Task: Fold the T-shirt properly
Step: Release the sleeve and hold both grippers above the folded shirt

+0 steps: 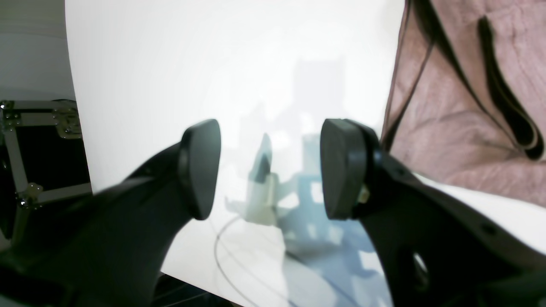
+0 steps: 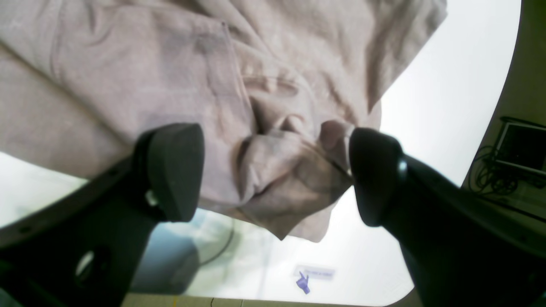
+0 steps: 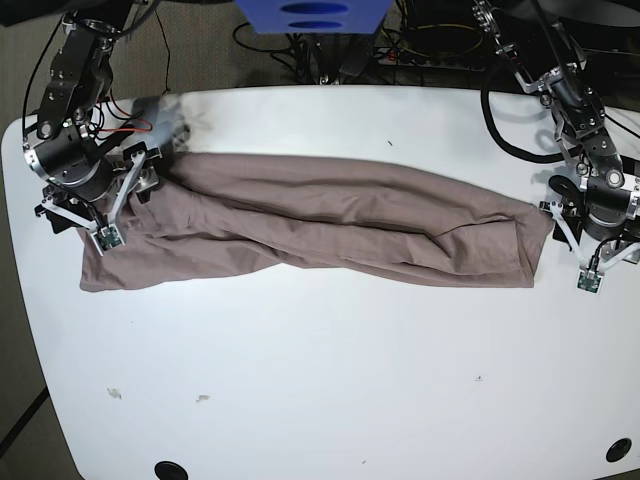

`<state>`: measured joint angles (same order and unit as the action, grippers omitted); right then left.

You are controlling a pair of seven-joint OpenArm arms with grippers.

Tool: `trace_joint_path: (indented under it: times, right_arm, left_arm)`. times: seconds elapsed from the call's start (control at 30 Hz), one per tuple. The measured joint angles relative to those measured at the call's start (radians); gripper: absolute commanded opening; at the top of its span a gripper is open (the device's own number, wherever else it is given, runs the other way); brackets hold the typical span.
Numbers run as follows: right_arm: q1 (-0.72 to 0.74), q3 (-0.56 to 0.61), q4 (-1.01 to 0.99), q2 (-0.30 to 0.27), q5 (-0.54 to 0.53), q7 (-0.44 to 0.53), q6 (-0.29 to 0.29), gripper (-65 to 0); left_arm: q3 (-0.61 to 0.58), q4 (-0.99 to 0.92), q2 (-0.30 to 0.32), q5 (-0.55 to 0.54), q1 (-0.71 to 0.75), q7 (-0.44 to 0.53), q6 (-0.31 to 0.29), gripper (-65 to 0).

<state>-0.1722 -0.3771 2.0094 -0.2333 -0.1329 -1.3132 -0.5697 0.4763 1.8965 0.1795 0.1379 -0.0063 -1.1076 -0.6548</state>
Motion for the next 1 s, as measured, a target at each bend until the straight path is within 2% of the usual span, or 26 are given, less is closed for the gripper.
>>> trace_joint_path:
  times: [0.23, 0.57, 1.0]
  right_arm:
    - [0.055, -0.001, 0.001, -0.002, 0.002, 0.004, 0.0, -14.1]
    - [0.048, -0.002, 0.002, -0.002, 0.003, -0.003, 0.0, -14.3]
    - [0.048, -0.002, 0.002, -0.002, 0.003, 0.0, 0.0, -14.3]
  left_arm:
    - [0.0, 0.0, -0.001, -0.001, -0.014, 0.0, 0.0, -29.2]
    - [-0.003, 0.0, -0.002, 0.0, -0.013, 0.064, 0.0, -29.2]
    - [-0.003, 0.0, 0.002, 0.0, -0.01, 0.072, 0.0, -29.2]
